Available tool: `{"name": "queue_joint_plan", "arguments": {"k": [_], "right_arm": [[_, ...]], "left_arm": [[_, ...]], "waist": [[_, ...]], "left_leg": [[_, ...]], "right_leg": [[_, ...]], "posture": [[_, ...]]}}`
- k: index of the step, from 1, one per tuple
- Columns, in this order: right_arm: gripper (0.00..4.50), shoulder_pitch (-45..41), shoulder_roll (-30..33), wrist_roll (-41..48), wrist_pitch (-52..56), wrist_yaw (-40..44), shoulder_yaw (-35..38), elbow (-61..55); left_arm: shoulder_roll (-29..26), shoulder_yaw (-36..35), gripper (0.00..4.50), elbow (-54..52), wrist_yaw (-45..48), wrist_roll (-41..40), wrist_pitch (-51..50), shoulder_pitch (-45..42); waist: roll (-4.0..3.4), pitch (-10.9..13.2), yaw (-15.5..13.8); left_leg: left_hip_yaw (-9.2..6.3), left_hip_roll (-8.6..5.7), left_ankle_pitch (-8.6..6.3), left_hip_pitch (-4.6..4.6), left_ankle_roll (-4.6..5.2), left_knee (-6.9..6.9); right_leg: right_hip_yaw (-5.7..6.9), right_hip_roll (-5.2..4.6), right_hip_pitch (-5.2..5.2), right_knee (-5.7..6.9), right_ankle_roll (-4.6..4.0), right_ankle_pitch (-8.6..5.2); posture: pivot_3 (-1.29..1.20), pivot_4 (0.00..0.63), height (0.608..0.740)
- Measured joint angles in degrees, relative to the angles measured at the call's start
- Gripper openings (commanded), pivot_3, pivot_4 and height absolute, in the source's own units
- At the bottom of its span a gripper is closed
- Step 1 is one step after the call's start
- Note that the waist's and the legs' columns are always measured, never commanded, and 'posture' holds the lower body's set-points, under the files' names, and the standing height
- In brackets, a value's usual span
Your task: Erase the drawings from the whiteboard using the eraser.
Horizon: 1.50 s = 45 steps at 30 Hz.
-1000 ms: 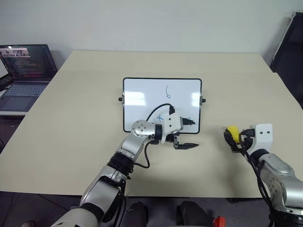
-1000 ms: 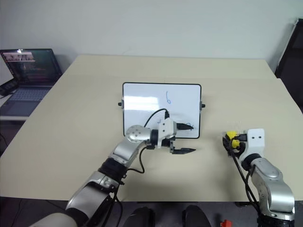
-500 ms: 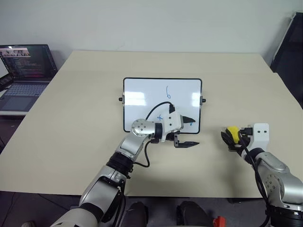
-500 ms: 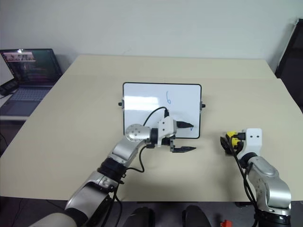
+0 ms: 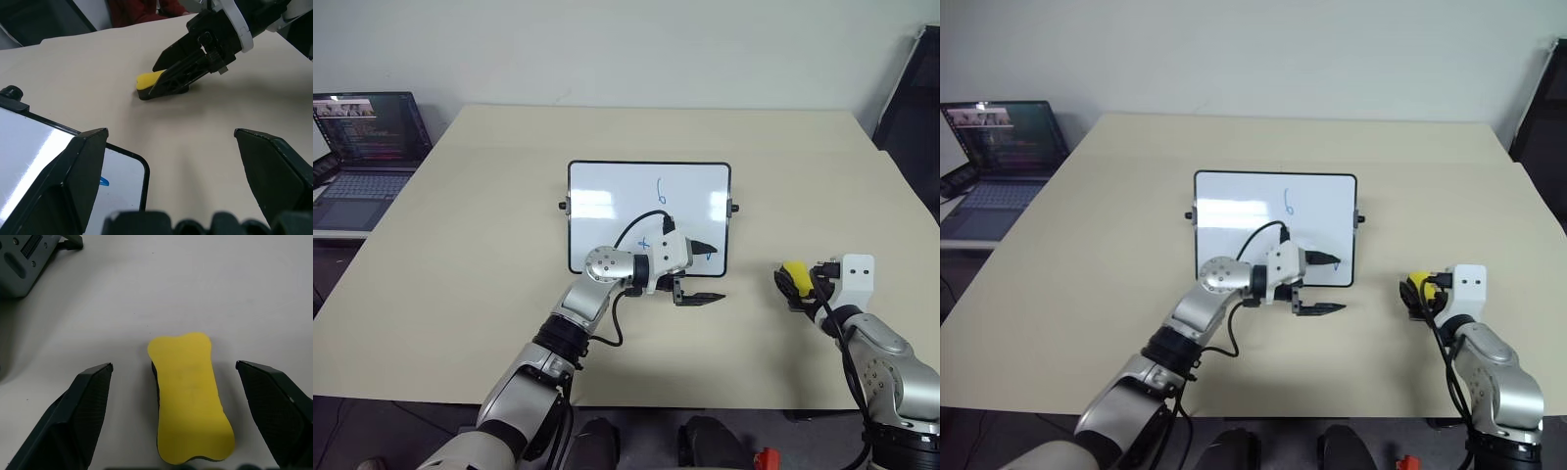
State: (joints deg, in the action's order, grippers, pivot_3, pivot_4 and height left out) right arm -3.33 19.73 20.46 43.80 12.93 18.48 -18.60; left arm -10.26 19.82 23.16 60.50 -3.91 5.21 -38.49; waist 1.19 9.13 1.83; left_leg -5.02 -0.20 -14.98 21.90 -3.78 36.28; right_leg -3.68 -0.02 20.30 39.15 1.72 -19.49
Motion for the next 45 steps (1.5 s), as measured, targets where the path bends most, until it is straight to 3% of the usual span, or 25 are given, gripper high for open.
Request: {"name": "queue_joint_plan", "arguments": {"k": [1, 3, 10, 15, 30, 33, 44, 45], "right_arm": [[4.43, -0.01, 0.0, 0.1, 0.11, -0.06, 0.0, 0.0], [3.88, -0.01, -0.11, 0.76, 0.54, -0.31, 0.16, 0.01], [1.38, -0.16, -0.26, 1.16, 0.59, -0.59, 0.53, 0.28], [0.06, -0.71, -0.15, 1.16, 0.23, -0.6, 0.92, 0.21], [0.02, -0.23, 0.13, 0.35, 0.04, -1.86, 0.26, -0.14], [0.6, -0.12, 0.2, -0.28, -0.5, -1.91, -0.07, -0.1], [4.37, -0.6, 0.35, -1.5, -1.29, -2.02, -0.06, 1.13], [4.44, -0.63, 0.35, -1.49, -1.29, -2.02, -0.06, 1.17]], "left_arm": [[0.01, 0.0, 4.5, 0.0, -0.01, 0.0, 0.0, 0.0], [0.01, 0.0, 4.5, 0.0, -0.03, 0.0, 0.0, 0.0], [-0.16, 0.0, 4.5, 0.0, -0.11, 0.0, 0.0, 0.0], [-0.35, 0.0, 4.5, -0.02, -0.22, 0.0, 0.0, 0.0], [-0.7, 0.0, 4.5, -0.04, -0.32, 0.0, -0.03, 0.05], [-0.62, 0.0, 4.5, -0.04, -0.37, 0.0, -0.03, 0.04], [-0.63, 0.0, 4.5, -0.04, -0.98, 0.0, -0.03, 0.04], [-0.62, 0.0, 4.5, -0.04, -0.99, 0.0, -0.03, 0.05]], "waist": [[0.0, 0.0, 0.0], [0.0, 0.0, 0.0], [0.0, 0.0, 0.01], [0.0, 0.0, 0.06], [0.0, 0.0, 0.01], [0.0, 0.0, 0.01], [0.0, 0.0, 0.04], [0.0, 0.0, 0.04]], "left_leg": [[0.0, 0.0, 0.0, 0.0, 0.0, 0.0], [0.0, 0.0, 0.0, 0.0, 0.0, 0.0], [0.0, 0.0, 0.0, 0.0, 0.0, 0.0], [0.0, 0.0, 0.0, -0.02, 0.0, 0.04], [-0.02, -0.01, 0.0, -0.01, 0.0, 0.13], [-0.02, -0.01, 0.0, -0.01, 0.0, 0.14], [0.0, -0.01, 0.0, -0.02, 0.0, 0.19], [0.0, -0.01, 0.0, -0.02, 0.0, 0.19]], "right_leg": [[0.0, 0.0, 0.0, 0.0, 0.0, 0.0], [0.0, 0.0, 0.0, 0.0, 0.0, 0.0], [0.0, 0.0, 0.0, 0.01, 0.0, 0.0], [0.0, 0.0, -0.02, 0.04, 0.0, 0.0], [0.0, 0.0, -0.02, 0.14, 0.01, 0.0], [0.0, 0.0, -0.01, 0.15, 0.01, 0.0], [-0.02, 0.0, -0.01, 0.21, 0.01, 0.0], [-0.02, 0.0, -0.01, 0.22, 0.01, 0.0]], "posture": [[0.0, 0.15, 0.74], [0.0, 0.15, 0.74], [0.0, 0.15, 0.74], [0.0, 0.15, 0.74], [0.0, 0.15, 0.74], [0.0, 0.15, 0.74], [0.0, 0.15, 0.74], [0.0, 0.15, 0.74]]}}
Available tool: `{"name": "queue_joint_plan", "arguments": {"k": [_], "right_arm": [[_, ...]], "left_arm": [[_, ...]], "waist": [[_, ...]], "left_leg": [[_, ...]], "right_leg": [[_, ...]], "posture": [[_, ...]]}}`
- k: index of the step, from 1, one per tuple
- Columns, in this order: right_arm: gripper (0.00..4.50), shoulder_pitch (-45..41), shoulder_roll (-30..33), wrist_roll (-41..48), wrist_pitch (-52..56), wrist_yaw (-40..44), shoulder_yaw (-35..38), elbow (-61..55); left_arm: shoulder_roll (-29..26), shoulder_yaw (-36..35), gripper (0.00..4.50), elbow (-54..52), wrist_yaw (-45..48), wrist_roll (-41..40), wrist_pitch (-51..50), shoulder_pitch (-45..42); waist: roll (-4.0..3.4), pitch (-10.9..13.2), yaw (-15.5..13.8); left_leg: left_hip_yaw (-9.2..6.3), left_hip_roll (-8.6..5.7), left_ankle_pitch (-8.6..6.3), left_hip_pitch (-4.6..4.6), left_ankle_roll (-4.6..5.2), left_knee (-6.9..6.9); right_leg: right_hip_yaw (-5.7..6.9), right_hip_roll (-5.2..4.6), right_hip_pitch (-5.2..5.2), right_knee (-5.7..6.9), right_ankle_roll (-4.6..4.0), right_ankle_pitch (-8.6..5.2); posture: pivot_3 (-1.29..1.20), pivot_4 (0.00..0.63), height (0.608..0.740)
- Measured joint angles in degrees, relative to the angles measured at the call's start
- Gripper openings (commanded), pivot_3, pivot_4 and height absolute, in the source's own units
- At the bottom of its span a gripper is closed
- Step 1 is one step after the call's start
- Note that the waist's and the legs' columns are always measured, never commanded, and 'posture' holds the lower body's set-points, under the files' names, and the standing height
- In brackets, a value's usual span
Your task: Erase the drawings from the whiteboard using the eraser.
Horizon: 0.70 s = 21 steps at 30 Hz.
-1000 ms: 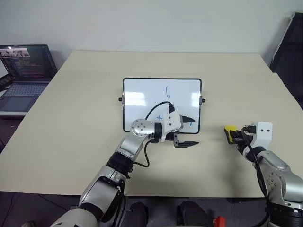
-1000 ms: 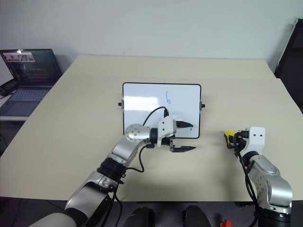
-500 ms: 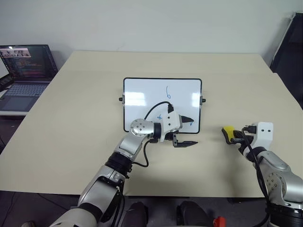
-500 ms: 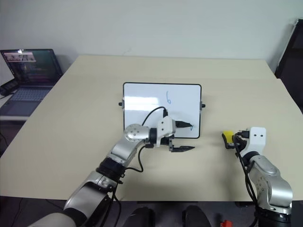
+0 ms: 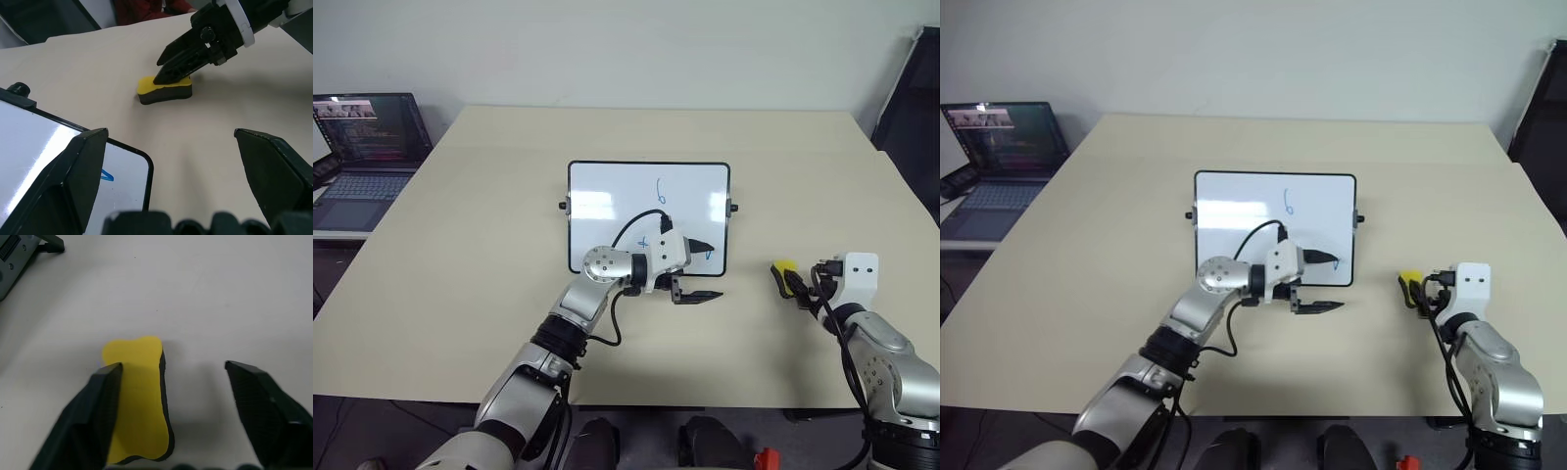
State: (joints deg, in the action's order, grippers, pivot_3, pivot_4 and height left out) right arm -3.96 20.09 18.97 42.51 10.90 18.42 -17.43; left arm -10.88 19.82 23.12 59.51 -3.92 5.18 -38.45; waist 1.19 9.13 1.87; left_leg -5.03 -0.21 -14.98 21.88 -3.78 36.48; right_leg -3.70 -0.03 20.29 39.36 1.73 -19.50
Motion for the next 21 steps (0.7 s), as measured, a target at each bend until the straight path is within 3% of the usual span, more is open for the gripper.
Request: {"name": "queue_joint_plan", "arguments": {"k": [21], "right_arm": [[4.44, -1.16, -1.67, 0.25, 2.03, -1.18, -0.48, -2.56]], "left_arm": [[0.54, 0.0, 4.5, -0.75, 0.0, 0.0, -0.19, 0.63]], "waist": [[-0.01, 0.01, 0.01]], "left_leg": [[-0.03, -0.01, -0.01, 0.02, 0.02, 0.2]], "right_leg": [[0.0, 0.0, 0.01, 0.17, 0.03, -0.02]], "posture": [[0.0, 0.15, 0.74]]}}
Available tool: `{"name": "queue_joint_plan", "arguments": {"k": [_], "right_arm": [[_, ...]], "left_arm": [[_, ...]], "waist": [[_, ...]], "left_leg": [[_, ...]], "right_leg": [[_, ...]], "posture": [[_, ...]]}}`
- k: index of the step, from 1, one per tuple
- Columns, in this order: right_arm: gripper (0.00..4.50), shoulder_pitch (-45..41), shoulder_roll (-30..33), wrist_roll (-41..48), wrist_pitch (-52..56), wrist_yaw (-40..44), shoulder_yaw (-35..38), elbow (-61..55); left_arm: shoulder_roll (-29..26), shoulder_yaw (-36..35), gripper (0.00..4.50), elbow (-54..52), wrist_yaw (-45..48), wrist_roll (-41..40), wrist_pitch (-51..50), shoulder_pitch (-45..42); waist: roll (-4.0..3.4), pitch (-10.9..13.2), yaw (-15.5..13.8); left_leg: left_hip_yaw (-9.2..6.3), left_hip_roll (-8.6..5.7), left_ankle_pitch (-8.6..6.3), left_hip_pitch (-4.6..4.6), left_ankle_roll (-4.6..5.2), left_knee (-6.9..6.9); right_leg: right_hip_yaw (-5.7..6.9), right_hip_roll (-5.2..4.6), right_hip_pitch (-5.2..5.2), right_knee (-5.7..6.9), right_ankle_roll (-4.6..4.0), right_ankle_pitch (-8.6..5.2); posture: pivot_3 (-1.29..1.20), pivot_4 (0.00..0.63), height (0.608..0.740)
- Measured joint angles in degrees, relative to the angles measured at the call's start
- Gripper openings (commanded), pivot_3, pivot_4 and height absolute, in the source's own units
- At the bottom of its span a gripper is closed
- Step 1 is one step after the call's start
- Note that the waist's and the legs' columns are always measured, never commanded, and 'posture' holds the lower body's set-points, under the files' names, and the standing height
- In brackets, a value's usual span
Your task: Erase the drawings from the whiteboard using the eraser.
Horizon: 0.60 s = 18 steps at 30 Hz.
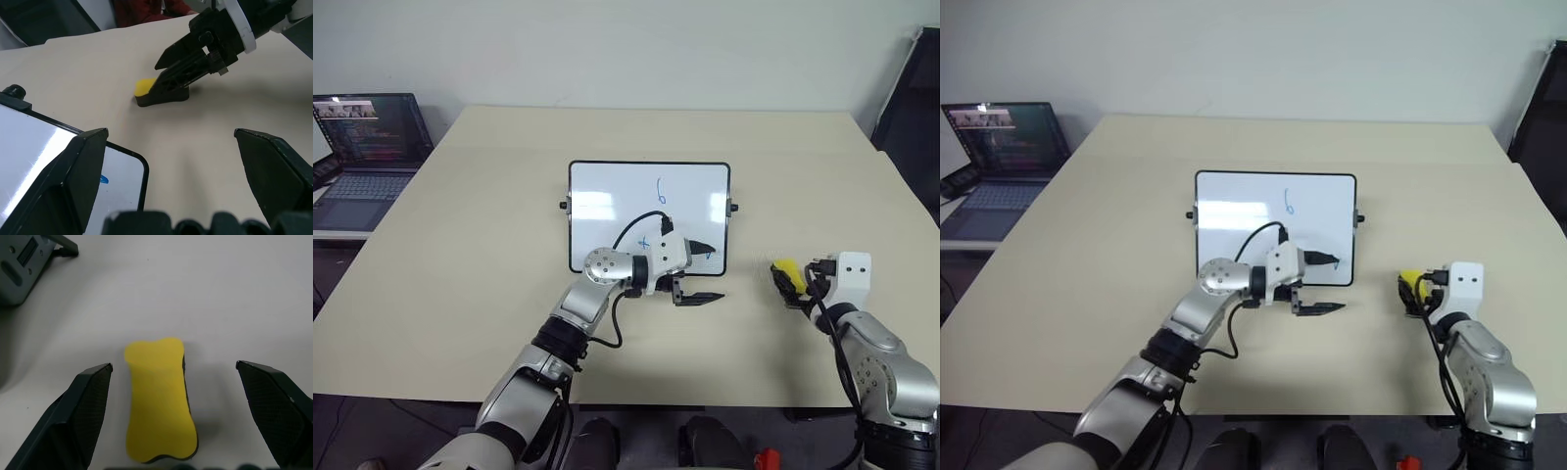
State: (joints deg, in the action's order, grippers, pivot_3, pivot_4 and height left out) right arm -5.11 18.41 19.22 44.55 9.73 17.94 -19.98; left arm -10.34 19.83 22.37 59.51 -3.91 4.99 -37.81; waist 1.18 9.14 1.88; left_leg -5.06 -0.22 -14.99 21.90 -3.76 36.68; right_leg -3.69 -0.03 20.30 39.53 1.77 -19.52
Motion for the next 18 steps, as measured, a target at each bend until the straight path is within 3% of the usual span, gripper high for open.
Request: {"name": "queue_joint_plan", "arguments": {"k": [11, 18], "right_arm": [[4.44, 0.58, -1.4, 0.07, 0.23, 0.25, -1.8, 0.0], [4.44, 1.35, -1.41, 0.03, 0.2, 0.25, -1.88, 0.14]], "left_arm": [[-0.67, -0.47, 4.5, -0.21, -1.68, 0.1, -1.12, 0.3], [-1.97, -2.07, 4.5, -4.07, -3.84, -0.48, -5.08, 5.19]], "waist": [[0.0, 0.0, -0.01], [-0.01, 0.01, -0.04]], "left_leg": [[-0.05, 0.02, 0.0, 0.01, 0.01, 0.01], [-0.31, 0.07, -0.01, 0.02, 0.01, 0.05]], "right_leg": [[0.0, 0.0, 0.0, 0.0, 0.01, 0.0], [0.02, -0.02, 0.01, 0.04, 0.01, -0.01]], "posture": [[0.0, 0.15, 0.74], [0.0, 0.15, 0.74]]}}
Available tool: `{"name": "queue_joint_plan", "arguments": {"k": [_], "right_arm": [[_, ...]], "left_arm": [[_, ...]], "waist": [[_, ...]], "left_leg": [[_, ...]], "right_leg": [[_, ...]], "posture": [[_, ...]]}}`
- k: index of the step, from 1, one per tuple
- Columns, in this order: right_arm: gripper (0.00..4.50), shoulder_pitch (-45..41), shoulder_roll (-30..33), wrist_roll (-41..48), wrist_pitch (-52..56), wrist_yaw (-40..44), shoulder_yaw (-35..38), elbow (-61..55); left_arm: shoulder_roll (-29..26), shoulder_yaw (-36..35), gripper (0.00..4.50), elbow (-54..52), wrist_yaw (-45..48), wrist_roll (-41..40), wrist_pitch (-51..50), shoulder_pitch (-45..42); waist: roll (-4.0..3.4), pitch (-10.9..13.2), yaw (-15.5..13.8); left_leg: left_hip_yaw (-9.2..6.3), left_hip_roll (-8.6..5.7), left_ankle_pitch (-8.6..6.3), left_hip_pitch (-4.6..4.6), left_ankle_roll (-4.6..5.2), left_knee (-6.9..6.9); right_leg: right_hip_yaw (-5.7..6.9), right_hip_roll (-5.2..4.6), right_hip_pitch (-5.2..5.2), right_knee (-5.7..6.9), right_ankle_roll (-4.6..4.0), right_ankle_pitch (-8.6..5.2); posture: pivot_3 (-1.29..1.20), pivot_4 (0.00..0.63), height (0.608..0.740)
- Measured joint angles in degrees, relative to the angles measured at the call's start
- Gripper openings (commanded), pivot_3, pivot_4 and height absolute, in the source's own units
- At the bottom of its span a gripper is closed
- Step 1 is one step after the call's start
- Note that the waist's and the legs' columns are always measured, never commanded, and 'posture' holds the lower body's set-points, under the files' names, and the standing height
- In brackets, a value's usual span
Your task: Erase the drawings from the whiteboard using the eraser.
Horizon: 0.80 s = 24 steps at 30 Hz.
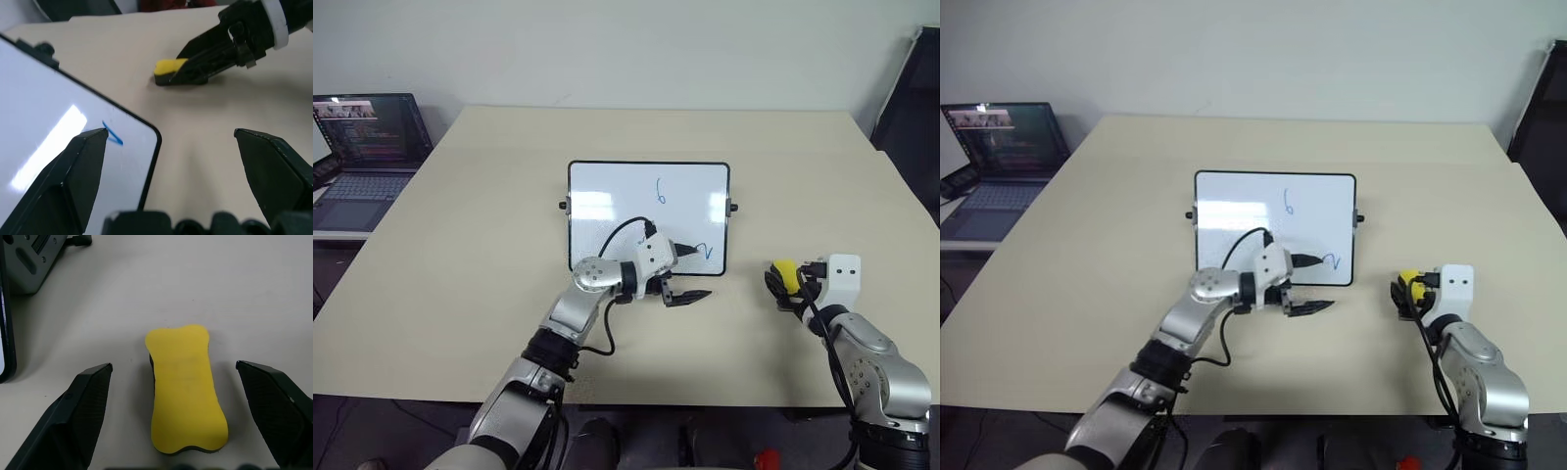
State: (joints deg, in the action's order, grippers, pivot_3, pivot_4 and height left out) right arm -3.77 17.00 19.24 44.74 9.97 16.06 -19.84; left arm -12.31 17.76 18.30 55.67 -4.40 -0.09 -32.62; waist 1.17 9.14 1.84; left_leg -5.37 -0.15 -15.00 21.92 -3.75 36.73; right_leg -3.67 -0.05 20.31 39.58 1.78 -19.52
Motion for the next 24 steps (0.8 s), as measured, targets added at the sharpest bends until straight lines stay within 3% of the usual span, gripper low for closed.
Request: {"name": "queue_joint_plan", "arguments": {"k": [19, 24], "right_arm": [[4.44, -1.39, 0.02, -0.01, -0.29, -0.2, -0.22, 2.91], [2.8, -1.38, -0.16, 0.07, -0.43, -0.64, 0.95, 3.6]], "left_arm": [[1.01, 0.03, 4.5, -1.03, 0.2, -0.01, -0.81, -0.76], [1.02, 0.07, 4.5, -1.04, 0.55, -0.01, -0.81, -0.77]], "waist": [[-0.01, 0.01, 0.02], [-0.01, 0.01, 0.04]], "left_leg": [[-0.09, -0.06, 0.0, 0.02, 0.0, 0.03], [-0.09, -0.06, 0.0, 0.02, 0.0, 0.03]], "right_leg": [[0.03, -0.01, -0.01, -0.01, 0.01, 0.0], [0.03, -0.01, -0.01, -0.01, 0.01, 0.0]], "posture": [[0.0, 0.15, 0.74], [0.0, 0.15, 0.74]]}}
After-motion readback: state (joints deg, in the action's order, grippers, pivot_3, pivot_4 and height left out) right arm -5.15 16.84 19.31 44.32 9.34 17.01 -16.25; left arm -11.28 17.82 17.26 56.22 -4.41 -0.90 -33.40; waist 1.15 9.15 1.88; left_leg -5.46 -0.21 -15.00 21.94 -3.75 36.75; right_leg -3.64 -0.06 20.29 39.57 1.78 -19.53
